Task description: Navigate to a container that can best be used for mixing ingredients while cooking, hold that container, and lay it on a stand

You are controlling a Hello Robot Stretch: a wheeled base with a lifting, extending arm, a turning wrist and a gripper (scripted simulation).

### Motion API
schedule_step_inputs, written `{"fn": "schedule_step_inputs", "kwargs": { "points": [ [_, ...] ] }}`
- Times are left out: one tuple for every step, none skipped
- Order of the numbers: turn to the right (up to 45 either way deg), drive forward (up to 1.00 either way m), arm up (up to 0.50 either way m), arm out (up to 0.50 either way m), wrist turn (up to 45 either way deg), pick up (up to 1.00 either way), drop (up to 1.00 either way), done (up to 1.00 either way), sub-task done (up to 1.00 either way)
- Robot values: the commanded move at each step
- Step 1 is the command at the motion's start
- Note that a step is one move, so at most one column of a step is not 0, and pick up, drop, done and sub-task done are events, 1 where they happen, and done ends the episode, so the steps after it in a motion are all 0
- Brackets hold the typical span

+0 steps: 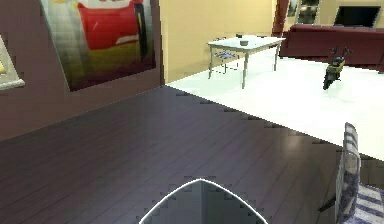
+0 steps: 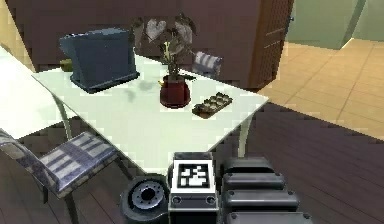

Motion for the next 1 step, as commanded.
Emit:
{"fn": "schedule_step_inputs", "kwargs": {
  "points": [
    [12.0,0.00,0.00,0.00,0.0,0.00,0.00,0.00,0.00]
  ]
}}
